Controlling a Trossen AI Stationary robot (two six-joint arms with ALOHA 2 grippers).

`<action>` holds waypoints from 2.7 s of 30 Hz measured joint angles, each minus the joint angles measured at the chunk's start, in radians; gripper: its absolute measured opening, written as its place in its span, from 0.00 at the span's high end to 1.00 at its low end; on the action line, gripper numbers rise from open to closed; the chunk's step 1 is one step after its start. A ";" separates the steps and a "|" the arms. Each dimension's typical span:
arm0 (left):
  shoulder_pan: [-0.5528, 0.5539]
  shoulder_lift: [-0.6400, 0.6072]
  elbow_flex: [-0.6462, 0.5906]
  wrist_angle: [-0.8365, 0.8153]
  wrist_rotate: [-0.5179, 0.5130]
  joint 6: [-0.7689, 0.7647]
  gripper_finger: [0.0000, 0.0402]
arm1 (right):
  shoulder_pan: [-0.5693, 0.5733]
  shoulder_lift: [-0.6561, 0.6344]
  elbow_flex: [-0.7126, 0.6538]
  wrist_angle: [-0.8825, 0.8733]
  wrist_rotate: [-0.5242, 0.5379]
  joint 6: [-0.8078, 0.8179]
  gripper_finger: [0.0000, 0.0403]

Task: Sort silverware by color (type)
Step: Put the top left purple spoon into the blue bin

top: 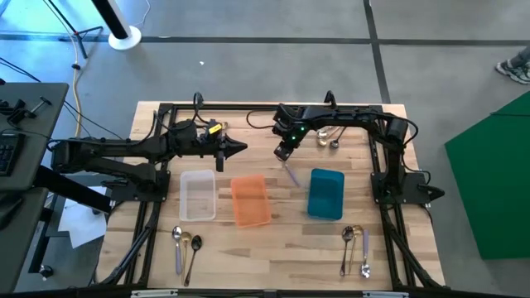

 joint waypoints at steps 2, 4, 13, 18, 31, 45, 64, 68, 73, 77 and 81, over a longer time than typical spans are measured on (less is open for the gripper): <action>0.008 -0.019 0.000 -0.007 0.001 0.000 1.00 | 0.000 -0.015 0.012 0.000 0.000 -0.005 1.00; 0.020 -0.043 0.000 -0.033 0.001 0.001 1.00 | 0.000 -0.040 0.016 0.004 0.003 -0.007 1.00; 0.066 -0.124 0.000 -0.093 0.001 0.043 1.00 | 0.010 -0.231 -0.017 0.038 0.084 0.022 1.00; 0.078 -0.128 0.000 -0.093 0.000 0.045 1.00 | 0.067 -0.345 -0.020 0.094 0.154 0.052 1.00; 0.030 -0.127 0.066 -0.051 0.080 0.097 1.00 | 0.331 -0.599 -0.020 0.155 0.517 0.064 1.00; 0.004 -0.127 0.102 -0.071 0.076 0.134 1.00 | 0.439 -0.636 -0.027 0.173 0.698 -0.004 1.00; 0.004 -0.071 0.103 -0.024 0.026 0.141 1.00 | 0.399 -0.897 -0.366 0.561 0.615 0.003 1.00; 0.004 -0.069 0.103 -0.022 0.026 0.141 1.00 | 0.386 -0.896 -0.367 0.557 0.598 -0.004 1.00; 0.004 -0.069 0.103 -0.021 0.026 0.142 1.00 | 0.379 -0.896 -0.367 0.556 0.580 -0.008 1.00; 0.004 -0.069 0.103 -0.021 0.025 0.142 1.00 | 0.379 -0.896 -0.367 0.556 0.577 0.000 1.00; 0.004 -0.069 0.103 -0.021 0.025 0.142 1.00 | 0.380 -0.897 -0.367 0.555 0.577 0.001 1.00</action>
